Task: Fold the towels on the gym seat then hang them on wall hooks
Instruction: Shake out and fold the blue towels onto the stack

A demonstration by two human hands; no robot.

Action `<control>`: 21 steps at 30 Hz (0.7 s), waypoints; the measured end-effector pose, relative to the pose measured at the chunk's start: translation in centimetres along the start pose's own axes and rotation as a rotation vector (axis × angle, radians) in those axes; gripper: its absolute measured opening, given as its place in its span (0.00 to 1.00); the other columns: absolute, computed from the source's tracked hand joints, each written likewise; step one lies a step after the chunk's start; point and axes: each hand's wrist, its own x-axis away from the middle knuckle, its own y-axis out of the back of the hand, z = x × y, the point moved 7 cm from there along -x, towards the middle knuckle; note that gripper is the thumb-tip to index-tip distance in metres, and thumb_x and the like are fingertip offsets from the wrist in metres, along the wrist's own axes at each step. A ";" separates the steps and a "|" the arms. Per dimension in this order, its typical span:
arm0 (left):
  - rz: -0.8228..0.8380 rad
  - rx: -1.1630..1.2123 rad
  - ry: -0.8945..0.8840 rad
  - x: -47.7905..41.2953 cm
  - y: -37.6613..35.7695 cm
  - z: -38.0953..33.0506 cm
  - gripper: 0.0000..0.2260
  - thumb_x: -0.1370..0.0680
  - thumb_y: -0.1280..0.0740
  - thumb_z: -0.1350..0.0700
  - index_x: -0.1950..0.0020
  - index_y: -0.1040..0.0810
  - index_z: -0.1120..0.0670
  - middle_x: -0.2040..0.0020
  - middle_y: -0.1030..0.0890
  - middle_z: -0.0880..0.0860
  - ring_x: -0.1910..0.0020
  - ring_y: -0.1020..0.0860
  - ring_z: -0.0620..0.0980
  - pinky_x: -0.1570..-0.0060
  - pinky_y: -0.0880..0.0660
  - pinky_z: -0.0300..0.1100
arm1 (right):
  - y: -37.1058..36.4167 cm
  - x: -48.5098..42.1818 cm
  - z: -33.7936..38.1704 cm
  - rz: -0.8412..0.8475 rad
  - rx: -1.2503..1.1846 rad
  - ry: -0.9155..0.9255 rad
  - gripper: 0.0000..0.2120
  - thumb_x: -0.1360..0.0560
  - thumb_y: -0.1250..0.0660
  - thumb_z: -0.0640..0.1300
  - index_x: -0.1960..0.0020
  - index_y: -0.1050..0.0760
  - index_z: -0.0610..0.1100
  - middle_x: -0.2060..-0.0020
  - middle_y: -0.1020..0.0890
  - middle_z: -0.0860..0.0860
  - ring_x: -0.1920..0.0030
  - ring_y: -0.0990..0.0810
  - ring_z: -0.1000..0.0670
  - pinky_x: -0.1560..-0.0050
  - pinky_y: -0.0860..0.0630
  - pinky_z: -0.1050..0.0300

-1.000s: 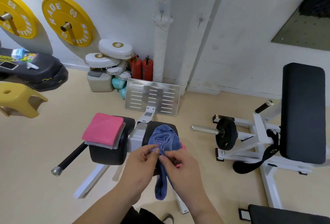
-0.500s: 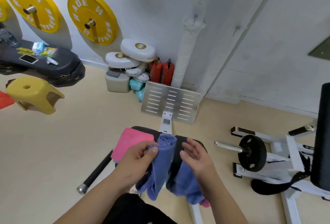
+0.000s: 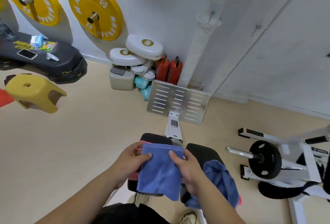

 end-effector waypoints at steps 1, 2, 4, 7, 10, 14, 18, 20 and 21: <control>-0.004 -0.027 0.006 -0.3 0.4 0.4 0.17 0.27 0.28 0.59 0.41 0.19 0.43 0.47 0.14 0.51 0.45 0.16 0.58 0.49 0.16 0.56 | -0.7 -0.7 -0.3 -0.001 -0.023 -0.021 0.19 0.25 0.24 0.54 0.38 0.21 0.50 0.48 0.12 0.50 0.48 0.12 0.44 0.48 0.15 0.39; -0.010 -0.075 0.002 -0.5 0.9 0.6 0.22 0.30 0.30 0.60 0.40 0.21 0.40 0.45 0.15 0.50 0.45 0.16 0.57 0.55 0.16 0.52 | -1.4 -1.3 -0.7 0.009 -0.050 -0.044 0.18 0.25 0.24 0.55 0.38 0.22 0.51 0.47 0.12 0.50 0.48 0.12 0.44 0.47 0.15 0.38; -0.020 -0.148 -0.034 -1.1 1.9 0.5 0.25 0.28 0.32 0.62 0.37 0.26 0.38 0.41 0.18 0.47 0.44 0.18 0.55 0.58 0.19 0.45 | -2.5 -2.4 -1.2 0.039 -0.084 -0.071 0.18 0.25 0.25 0.55 0.37 0.22 0.51 0.46 0.12 0.50 0.47 0.12 0.44 0.44 0.17 0.36; -0.057 -0.232 -0.060 -2.5 3.2 0.2 0.28 0.23 0.32 0.61 0.28 0.33 0.39 0.41 0.21 0.46 0.47 0.17 0.51 0.53 0.20 0.40 | -3.3 -3.8 -1.5 0.041 -0.042 -0.073 0.16 0.23 0.27 0.55 0.38 0.21 0.51 0.47 0.12 0.51 0.46 0.13 0.44 0.40 0.18 0.36; -0.142 -0.313 -0.034 -4.4 3.7 1.5 0.29 0.23 0.30 0.60 0.23 0.33 0.47 0.42 0.20 0.47 0.48 0.17 0.51 0.47 0.20 0.46 | -3.3 -4.9 -2.4 -0.001 0.048 -0.097 0.11 0.20 0.34 0.47 0.39 0.21 0.52 0.47 0.13 0.52 0.45 0.15 0.46 0.38 0.20 0.37; -0.219 -0.421 0.033 -6.0 3.7 3.6 0.29 0.22 0.30 0.55 0.22 0.34 0.51 0.44 0.22 0.47 0.48 0.20 0.51 0.46 0.25 0.42 | -3.3 -5.6 -3.1 -0.090 0.101 -0.062 0.06 0.19 0.35 0.43 0.46 0.24 0.52 0.48 0.15 0.50 0.47 0.16 0.47 0.41 0.18 0.42; -0.252 -0.752 -0.152 -5.4 3.6 2.6 0.32 0.23 0.30 0.52 0.20 0.36 0.50 0.28 0.27 0.51 0.34 0.24 0.54 0.36 0.24 0.48 | -3.0 -6.1 -2.9 -0.199 0.254 0.050 0.07 0.20 0.34 0.45 0.49 0.28 0.57 0.48 0.18 0.52 0.50 0.19 0.52 0.43 0.18 0.47; -0.202 -0.963 -0.412 -4.6 2.7 1.3 0.33 0.24 0.29 0.51 0.20 0.35 0.49 0.22 0.33 0.51 0.26 0.32 0.55 0.29 0.28 0.51 | -2.5 -6.2 -3.1 -0.269 0.365 0.135 0.13 0.23 0.31 0.51 0.43 0.31 0.63 0.43 0.20 0.51 0.49 0.18 0.53 0.43 0.18 0.46; -0.106 -1.033 -0.514 -4.4 1.9 1.2 0.33 0.25 0.29 0.50 0.21 0.33 0.48 0.20 0.34 0.51 0.24 0.34 0.55 0.27 0.30 0.51 | -2.4 -6.1 -2.9 -0.289 0.424 0.187 0.18 0.23 0.31 0.51 0.37 0.31 0.63 0.39 0.23 0.51 0.47 0.18 0.53 0.42 0.19 0.49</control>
